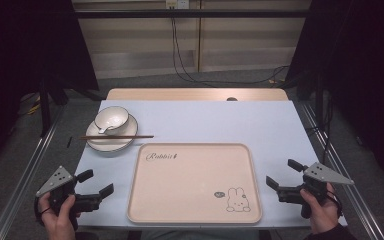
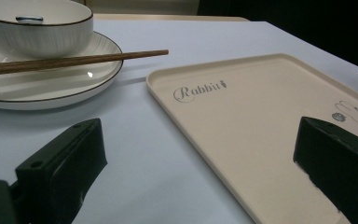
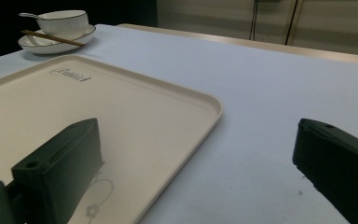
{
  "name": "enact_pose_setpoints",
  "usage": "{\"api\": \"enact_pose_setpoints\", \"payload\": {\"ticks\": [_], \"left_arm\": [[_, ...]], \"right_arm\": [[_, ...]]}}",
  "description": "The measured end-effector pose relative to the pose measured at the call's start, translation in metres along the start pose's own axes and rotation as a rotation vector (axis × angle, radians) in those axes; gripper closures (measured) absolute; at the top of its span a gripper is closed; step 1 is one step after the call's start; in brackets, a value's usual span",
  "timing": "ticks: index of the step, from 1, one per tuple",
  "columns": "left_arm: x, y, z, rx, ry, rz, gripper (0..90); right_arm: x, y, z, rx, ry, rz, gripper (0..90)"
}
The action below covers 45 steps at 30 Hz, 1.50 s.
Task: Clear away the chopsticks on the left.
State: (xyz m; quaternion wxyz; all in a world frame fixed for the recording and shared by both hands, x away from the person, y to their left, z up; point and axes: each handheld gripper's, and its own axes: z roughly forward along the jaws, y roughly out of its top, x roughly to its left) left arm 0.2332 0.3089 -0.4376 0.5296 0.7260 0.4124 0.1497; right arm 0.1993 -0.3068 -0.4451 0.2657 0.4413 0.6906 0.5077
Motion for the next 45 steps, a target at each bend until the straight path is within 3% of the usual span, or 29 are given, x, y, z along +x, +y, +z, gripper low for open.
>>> {"api": "enact_pose_setpoints", "payload": {"ticks": [8, 17, 22, 23, 26, 28, 37, 41, 45], "left_arm": [[0.002, 0.000, -0.003, -0.016, -0.020, -0.013, 2.0], [0.008, 0.006, -0.003, 0.000, -0.036, 0.038, 3.0], [0.018, 0.011, 0.004, 0.032, -0.054, 0.060, 3.9], [0.020, 0.011, 0.004, 0.033, -0.042, 0.060, 3.9], [0.028, 0.015, 0.004, 0.039, -0.086, 0.037, 4.1], [0.033, 0.020, 0.005, 0.055, -0.072, 0.064, 4.1], [0.051, 0.042, 0.014, 0.052, -0.098, 0.119, 4.2], [0.060, 0.048, 0.022, 0.067, -0.093, 0.099, 4.2], [0.064, 0.051, 0.030, 0.102, -0.089, 0.115, 4.1]], "right_arm": [[-0.001, -0.004, 0.005, 0.025, 0.017, 0.000, 0.8], [-0.001, -0.003, 0.005, 0.025, 0.016, -0.004, 0.8], [-0.001, -0.003, 0.006, 0.027, 0.007, 0.001, 1.0], [-0.001, -0.003, 0.006, 0.029, 0.009, 0.003, 1.0], [-0.001, -0.003, 0.006, 0.030, 0.011, -0.002, 1.1], [0.000, -0.003, 0.006, 0.029, 0.011, 0.000, 1.1], [0.000, -0.003, 0.006, 0.025, 0.009, -0.006, 1.0], [0.000, -0.003, 0.006, 0.024, 0.008, -0.006, 1.0], [0.000, -0.003, 0.005, 0.021, 0.002, -0.007, 1.1]]}}
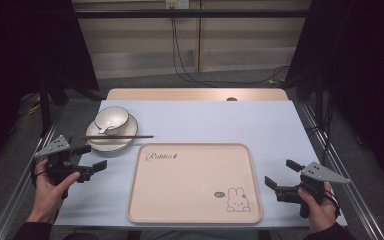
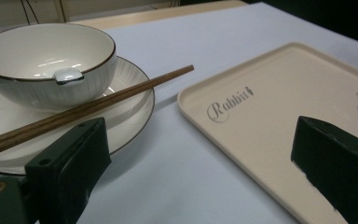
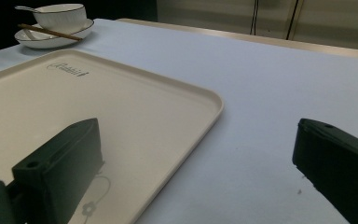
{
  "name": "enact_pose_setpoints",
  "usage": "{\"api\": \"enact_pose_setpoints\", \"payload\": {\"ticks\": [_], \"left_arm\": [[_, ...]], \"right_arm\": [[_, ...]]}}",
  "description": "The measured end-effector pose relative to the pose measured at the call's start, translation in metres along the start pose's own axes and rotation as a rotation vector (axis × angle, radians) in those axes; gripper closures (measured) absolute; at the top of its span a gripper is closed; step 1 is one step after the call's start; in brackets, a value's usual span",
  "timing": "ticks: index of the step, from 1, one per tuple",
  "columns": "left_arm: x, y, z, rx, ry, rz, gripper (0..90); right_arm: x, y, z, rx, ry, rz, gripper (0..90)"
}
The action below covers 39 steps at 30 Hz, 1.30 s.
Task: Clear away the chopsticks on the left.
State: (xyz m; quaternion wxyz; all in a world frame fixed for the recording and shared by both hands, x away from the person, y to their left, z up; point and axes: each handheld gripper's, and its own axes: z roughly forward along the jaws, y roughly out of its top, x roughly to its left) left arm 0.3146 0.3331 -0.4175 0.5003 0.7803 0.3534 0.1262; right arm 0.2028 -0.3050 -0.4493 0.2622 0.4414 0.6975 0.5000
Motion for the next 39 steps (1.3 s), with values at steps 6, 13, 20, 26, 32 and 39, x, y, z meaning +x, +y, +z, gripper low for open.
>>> {"api": "enact_pose_setpoints", "payload": {"ticks": [6, 13, 20, 26, 32, 39], "left_arm": [[0.011, 0.007, 0.008, 0.041, 0.006, 0.058, 4.1], [0.025, 0.009, 0.018, 0.061, 0.021, 0.094, 5.2], [0.042, 0.010, 0.035, 0.131, -0.008, 0.162, 18.2], [0.061, 0.017, 0.044, 0.186, -0.010, 0.213, 27.3], [0.075, 0.018, 0.045, 0.209, -0.001, 0.251, 37.0], [0.089, 0.016, 0.050, 0.223, 0.035, 0.256, 47.4]], "right_arm": [[0.000, 0.000, 0.000, 0.000, 0.005, 0.000, 1.1], [0.001, 0.000, 0.000, 0.002, 0.004, -0.008, 0.9], [0.002, 0.000, 0.000, 0.001, 0.003, -0.008, 1.0], [0.002, 0.000, 0.001, 0.005, 0.003, -0.009, 1.1], [0.002, 0.000, 0.000, 0.007, 0.006, -0.009, 1.1], [0.003, -0.001, 0.002, 0.012, 0.003, -0.014, 1.1]]}}
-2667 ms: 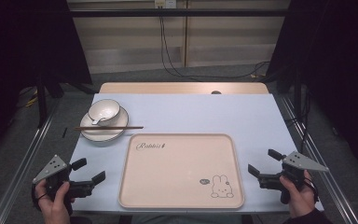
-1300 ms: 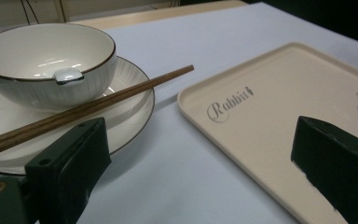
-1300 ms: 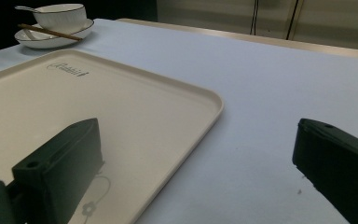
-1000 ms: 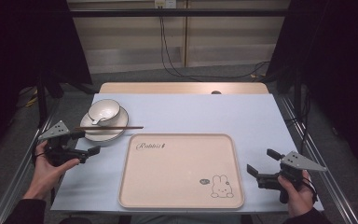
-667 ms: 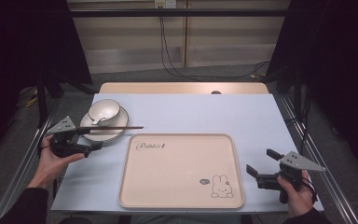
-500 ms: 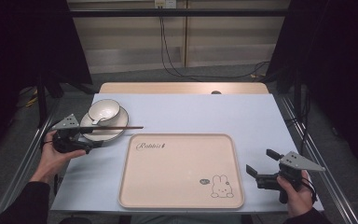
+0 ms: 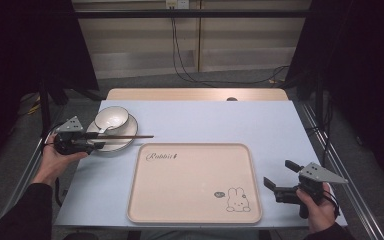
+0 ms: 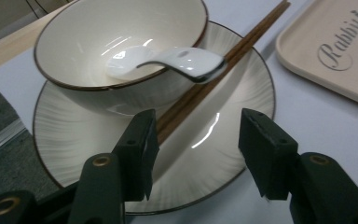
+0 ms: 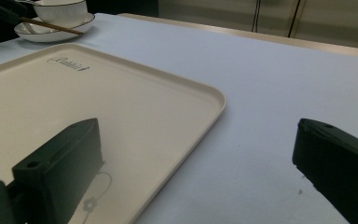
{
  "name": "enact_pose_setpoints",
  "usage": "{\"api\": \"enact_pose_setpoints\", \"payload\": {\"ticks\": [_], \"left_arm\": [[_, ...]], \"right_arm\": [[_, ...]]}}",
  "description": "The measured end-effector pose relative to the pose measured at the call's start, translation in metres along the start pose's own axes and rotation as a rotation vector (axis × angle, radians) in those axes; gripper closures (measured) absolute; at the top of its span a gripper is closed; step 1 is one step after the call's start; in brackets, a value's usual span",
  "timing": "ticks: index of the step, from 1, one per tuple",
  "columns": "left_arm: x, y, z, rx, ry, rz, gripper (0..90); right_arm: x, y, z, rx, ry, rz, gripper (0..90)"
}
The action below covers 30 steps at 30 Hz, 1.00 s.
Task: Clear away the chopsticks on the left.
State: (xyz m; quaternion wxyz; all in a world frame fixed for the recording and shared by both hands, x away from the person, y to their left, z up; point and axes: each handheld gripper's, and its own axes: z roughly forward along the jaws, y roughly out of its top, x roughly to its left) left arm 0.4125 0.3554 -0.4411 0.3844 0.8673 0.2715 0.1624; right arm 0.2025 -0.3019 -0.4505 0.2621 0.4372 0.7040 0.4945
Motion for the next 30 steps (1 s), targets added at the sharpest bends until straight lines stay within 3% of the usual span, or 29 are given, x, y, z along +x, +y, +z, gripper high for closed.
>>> {"api": "enact_pose_setpoints", "payload": {"ticks": [6, 12, 14, 20, 26, 30], "left_arm": [[0.004, 0.000, 0.009, 0.016, -0.005, 0.022, 55.7], [0.005, 0.002, 0.013, 0.013, -0.001, 0.030, 56.8], [0.002, 0.003, 0.014, 0.030, -0.002, 0.061, 57.2], [0.002, 0.006, 0.015, 0.044, -0.006, 0.083, 60.8], [0.007, 0.001, 0.015, 0.036, 0.009, 0.064, 57.7], [0.006, 0.001, 0.014, 0.026, 0.004, 0.075, 64.8]], "right_arm": [[0.000, 0.000, 0.000, 0.001, 0.002, 0.003, 1.1], [0.000, -0.001, 0.000, 0.001, 0.001, 0.004, 1.2], [0.000, -0.001, 0.000, 0.002, 0.003, 0.005, 1.1], [0.000, -0.001, 0.000, 0.004, 0.006, 0.004, 1.2], [0.000, -0.001, 0.000, 0.006, 0.008, 0.007, 1.2], [-0.001, -0.001, 0.000, 0.008, 0.000, 0.011, 0.8]]}}
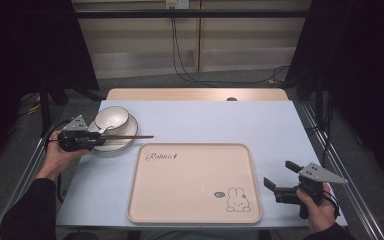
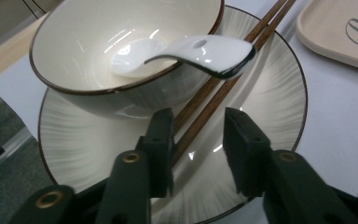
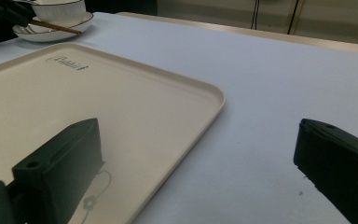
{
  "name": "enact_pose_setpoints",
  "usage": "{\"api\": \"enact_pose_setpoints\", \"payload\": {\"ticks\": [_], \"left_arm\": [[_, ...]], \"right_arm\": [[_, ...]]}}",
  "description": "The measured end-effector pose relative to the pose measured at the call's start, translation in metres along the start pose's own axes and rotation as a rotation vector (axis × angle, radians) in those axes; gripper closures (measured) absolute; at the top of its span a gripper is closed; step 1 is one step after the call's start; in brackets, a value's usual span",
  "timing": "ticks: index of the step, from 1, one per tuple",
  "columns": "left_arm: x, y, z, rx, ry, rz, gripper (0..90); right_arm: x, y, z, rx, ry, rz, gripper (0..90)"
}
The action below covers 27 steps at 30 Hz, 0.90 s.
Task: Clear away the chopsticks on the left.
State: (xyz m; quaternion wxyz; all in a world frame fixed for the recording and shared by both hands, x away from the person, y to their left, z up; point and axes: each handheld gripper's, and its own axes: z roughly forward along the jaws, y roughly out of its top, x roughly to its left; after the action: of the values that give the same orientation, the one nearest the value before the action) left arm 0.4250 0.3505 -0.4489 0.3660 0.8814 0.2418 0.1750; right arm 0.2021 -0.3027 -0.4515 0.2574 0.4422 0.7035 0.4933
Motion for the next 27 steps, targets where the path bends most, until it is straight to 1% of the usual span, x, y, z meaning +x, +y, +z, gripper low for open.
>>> {"api": "enact_pose_setpoints", "payload": {"ticks": [2, 3, 4, 5, 6, 7, 10, 13, 14, 15, 16, 19, 20, 21, 22, 23, 24, 27], "left_arm": [[0.000, 0.002, 0.001, 0.015, -0.008, 0.010, 67.0], [0.000, 0.002, 0.001, 0.015, -0.008, 0.010, 68.3], [-0.002, 0.002, 0.004, 0.022, -0.022, 0.022, 68.6], [-0.002, 0.002, 0.004, 0.022, -0.022, 0.022, 69.2], [-0.002, 0.004, 0.005, 0.045, -0.035, 0.041, 69.1], [-0.003, 0.004, 0.006, 0.040, -0.040, 0.039, 69.1], [-0.004, 0.003, 0.008, 0.058, -0.048, 0.044, 67.0], [-0.005, 0.003, 0.011, 0.054, -0.051, 0.038, 68.1], [-0.005, 0.004, 0.011, 0.075, -0.065, 0.056, 68.4], [-0.005, 0.004, 0.011, 0.075, -0.065, 0.056, 69.0], [-0.006, 0.005, 0.012, 0.087, -0.069, 0.066, 69.6], [-0.006, 0.007, 0.012, 0.097, -0.089, 0.063, 72.9], [-0.008, 0.006, 0.012, 0.087, -0.093, 0.048, 74.9], [-0.008, 0.006, 0.012, 0.087, -0.093, 0.048, 76.5], [-0.006, 0.006, 0.011, 0.100, -0.109, 0.059, 77.0], [-0.006, 0.006, 0.011, 0.100, -0.109, 0.059, 77.9], [-0.006, 0.006, 0.010, 0.107, -0.127, 0.058, 79.2], [-0.006, 0.007, 0.009, 0.110, -0.132, 0.051, 82.8]], "right_arm": [[0.000, 0.000, 0.000, 0.000, -0.003, 0.004, 0.6], [0.000, 0.000, 0.000, 0.000, -0.003, 0.004, 0.6], [0.000, 0.000, 0.000, 0.000, -0.001, 0.006, 0.6], [0.000, 0.000, 0.000, 0.000, -0.001, 0.006, 0.6], [0.000, 0.000, 0.000, 0.000, -0.003, 0.006, 0.6], [0.000, 0.000, 0.000, 0.001, -0.002, 0.007, 0.6], [-0.001, 0.000, 0.000, 0.003, -0.006, 0.011, 0.6], [-0.001, -0.001, -0.001, 0.003, -0.009, 0.017, 0.6], [-0.001, 0.000, -0.001, 0.006, -0.008, 0.019, 0.6], [-0.001, 0.000, -0.001, 0.006, -0.008, 0.019, 0.6], [0.000, -0.001, 0.000, 0.004, -0.010, 0.009, 0.6], [0.000, 0.000, -0.001, 0.002, -0.012, 0.009, 0.6], [0.000, 0.000, -0.001, 0.001, -0.013, 0.008, 0.6], [0.000, 0.000, -0.001, 0.001, -0.013, 0.008, 0.6], [0.000, -0.001, -0.001, 0.001, -0.013, 0.007, 0.6], [0.000, -0.001, -0.001, 0.001, -0.013, 0.007, 0.6], [0.000, -0.001, 0.000, 0.002, -0.013, 0.010, 0.6], [0.000, -0.001, 0.000, 0.003, -0.011, 0.010, 0.6]]}}
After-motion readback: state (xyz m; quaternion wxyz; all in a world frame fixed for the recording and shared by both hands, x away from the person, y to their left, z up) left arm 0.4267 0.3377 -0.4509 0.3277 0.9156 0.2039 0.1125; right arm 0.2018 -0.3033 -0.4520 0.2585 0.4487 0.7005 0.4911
